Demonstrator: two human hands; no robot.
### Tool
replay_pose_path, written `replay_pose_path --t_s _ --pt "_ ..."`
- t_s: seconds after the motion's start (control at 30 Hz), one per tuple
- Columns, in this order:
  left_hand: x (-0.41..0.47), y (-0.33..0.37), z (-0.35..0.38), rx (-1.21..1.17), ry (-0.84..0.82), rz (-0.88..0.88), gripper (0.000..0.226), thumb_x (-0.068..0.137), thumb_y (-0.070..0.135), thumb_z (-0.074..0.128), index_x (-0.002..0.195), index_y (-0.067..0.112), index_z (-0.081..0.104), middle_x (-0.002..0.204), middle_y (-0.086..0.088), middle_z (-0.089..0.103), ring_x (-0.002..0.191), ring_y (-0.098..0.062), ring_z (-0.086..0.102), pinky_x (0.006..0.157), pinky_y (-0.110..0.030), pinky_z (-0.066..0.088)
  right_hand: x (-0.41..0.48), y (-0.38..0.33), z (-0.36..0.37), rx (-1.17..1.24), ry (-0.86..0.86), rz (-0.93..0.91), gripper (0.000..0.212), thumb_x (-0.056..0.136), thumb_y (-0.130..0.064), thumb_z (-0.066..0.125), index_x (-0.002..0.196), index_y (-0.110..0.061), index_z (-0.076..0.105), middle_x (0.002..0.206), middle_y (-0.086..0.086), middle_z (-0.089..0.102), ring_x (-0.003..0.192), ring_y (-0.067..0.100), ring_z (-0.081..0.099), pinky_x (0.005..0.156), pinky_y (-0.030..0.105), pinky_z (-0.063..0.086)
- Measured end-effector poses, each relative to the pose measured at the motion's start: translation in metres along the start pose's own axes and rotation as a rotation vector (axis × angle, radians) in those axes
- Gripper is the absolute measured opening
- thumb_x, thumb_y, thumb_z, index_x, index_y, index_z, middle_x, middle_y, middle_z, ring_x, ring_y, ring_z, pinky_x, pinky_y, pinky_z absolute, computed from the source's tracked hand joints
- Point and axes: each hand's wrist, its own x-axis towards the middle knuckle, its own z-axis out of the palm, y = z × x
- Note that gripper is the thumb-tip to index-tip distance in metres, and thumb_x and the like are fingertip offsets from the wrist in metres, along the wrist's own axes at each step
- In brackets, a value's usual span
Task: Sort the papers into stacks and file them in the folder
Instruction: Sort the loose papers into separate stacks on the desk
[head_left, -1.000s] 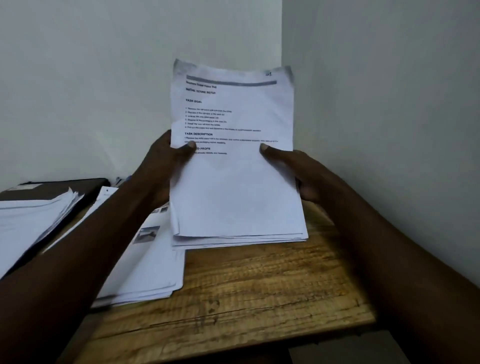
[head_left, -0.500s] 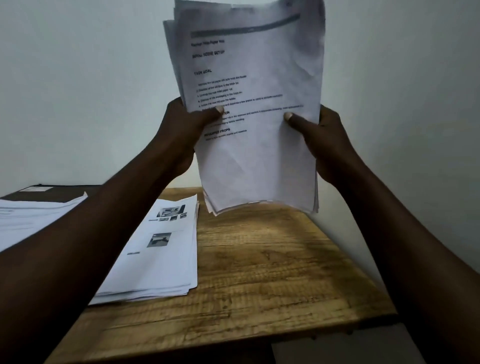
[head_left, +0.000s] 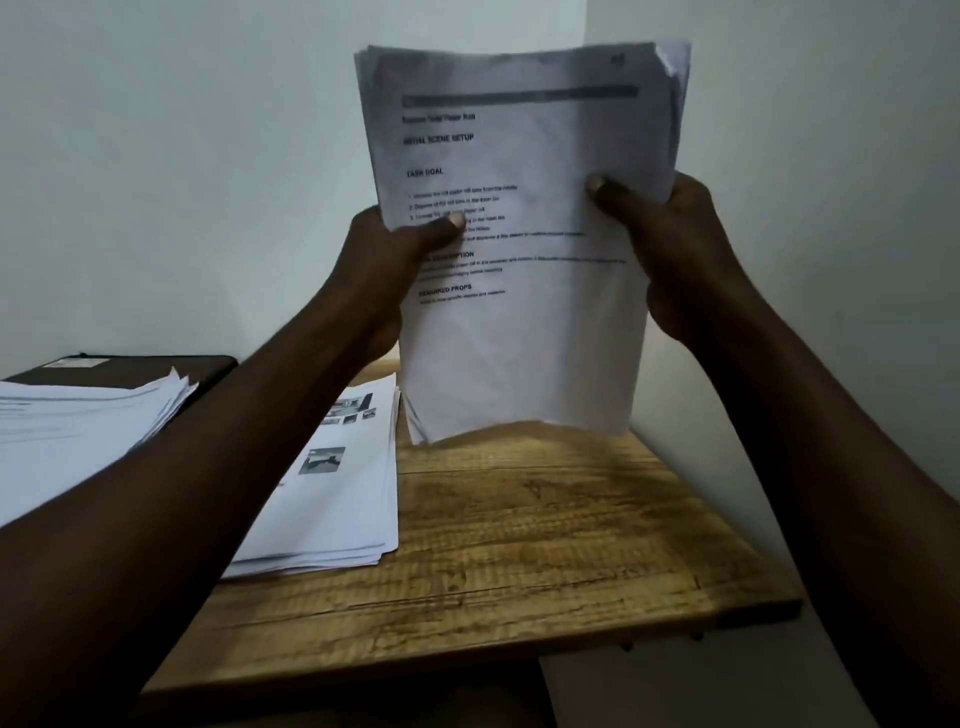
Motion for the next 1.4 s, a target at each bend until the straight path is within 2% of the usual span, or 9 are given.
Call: replay_pose_path --t_s 0.17,0.37,0.5,0.6,0.8,0.97,1.03,1.17,1.4 --pt "-0.012 -0.029 0.004 0.023 0.04 -0.071 0.029 0.086 0.006 0.071 0.114 0.012 0.067 0.1 -0.003 0.076 0.089 -0.02 0.074 0.076 -0.034 0.061 -0.013 0.025 0.006 -0.032 -0.009 0.12 0.043 0.087 -0.024 0.07 0.127 -0.012 0.058 0.114 0.004 0.068 0.102 0.02 0.066 0.088 0.039 0.056" --pt "-0.007 -0.031 0.003 -0.028 0.076 -0.051 0.032 0.086 0.008 0.073 0.117 0.011 0.067 0.108 -0.008 0.075 0.094 -0.024 0.073 0.08 -0.038 0.061 -0.005 0.017 0.006 -0.009 0.021 0.102 0.024 0.091 -0.02 0.064 0.115 -0.02 0.058 0.105 -0.004 0.067 0.096 0.014 0.065 0.077 0.026 0.054" --pt "-0.017 -0.052 0.001 -0.001 0.073 -0.153 0.036 0.088 0.01 0.071 0.123 0.01 0.065 0.109 -0.006 0.074 0.096 -0.022 0.073 0.08 -0.035 0.06 -0.014 0.035 0.013 -0.095 -0.028 0.21 0.045 0.091 -0.021 0.065 0.133 -0.009 0.054 0.117 0.004 0.065 0.102 0.02 0.064 0.084 0.033 0.055" --pt "-0.012 -0.043 -0.005 -0.019 0.049 -0.228 0.033 0.089 0.008 0.068 0.122 0.009 0.066 0.104 -0.005 0.075 0.086 -0.018 0.074 0.071 -0.03 0.061 -0.005 0.022 0.01 -0.137 -0.076 0.203 0.042 0.091 -0.019 0.064 0.131 -0.007 0.056 0.116 0.005 0.066 0.099 0.02 0.065 0.081 0.031 0.054" --pt "-0.026 0.005 -0.036 -0.078 -0.239 -0.573 0.032 0.089 0.009 0.059 0.12 0.011 0.066 0.111 -0.009 0.074 0.091 -0.023 0.074 0.074 -0.039 0.062 0.028 -0.019 -0.001 -0.233 -0.289 0.182 0.015 0.087 -0.024 0.07 0.102 -0.019 0.068 0.099 0.003 0.074 0.086 0.017 0.07 0.081 0.032 0.056" --pt "-0.046 0.008 -0.068 -0.098 -0.399 -0.688 0.038 0.095 0.014 0.054 0.132 0.009 0.061 0.13 -0.011 0.065 0.119 -0.027 0.064 0.097 -0.043 0.051 0.044 0.022 0.021 -0.019 -0.307 0.327 0.02 0.089 -0.013 0.065 0.108 -0.006 0.064 0.097 0.011 0.073 0.084 0.024 0.071 0.083 0.037 0.058" --pt "-0.035 0.007 -0.083 -0.115 -0.314 -0.691 0.037 0.095 0.017 0.054 0.13 0.005 0.061 0.128 -0.014 0.066 0.117 -0.029 0.065 0.095 -0.045 0.052 0.041 0.048 0.036 0.028 -0.348 0.467 0.034 0.09 -0.016 0.065 0.121 -0.006 0.061 0.112 0.017 0.07 0.099 0.033 0.069 0.091 0.047 0.054" --pt "-0.005 -0.014 -0.109 -0.08 -0.053 -0.599 0.033 0.099 0.014 0.051 0.128 0.001 0.061 0.119 -0.017 0.07 0.108 -0.032 0.069 0.086 -0.045 0.057 0.023 0.093 0.057 0.198 -0.358 0.641 0.034 0.092 -0.015 0.06 0.124 -0.002 0.059 0.114 0.021 0.069 0.097 0.032 0.07 0.081 0.041 0.059" --pt "0.009 -0.082 -0.119 0.032 0.1 -0.452 0.027 0.1 0.015 0.053 0.12 0.002 0.063 0.112 -0.019 0.072 0.094 -0.03 0.073 0.079 -0.041 0.061 -0.004 0.137 0.059 0.132 -0.398 0.589 0.016 0.095 -0.018 0.058 0.111 -0.018 0.063 0.102 0.005 0.075 0.085 0.017 0.072 0.067 0.026 0.059"
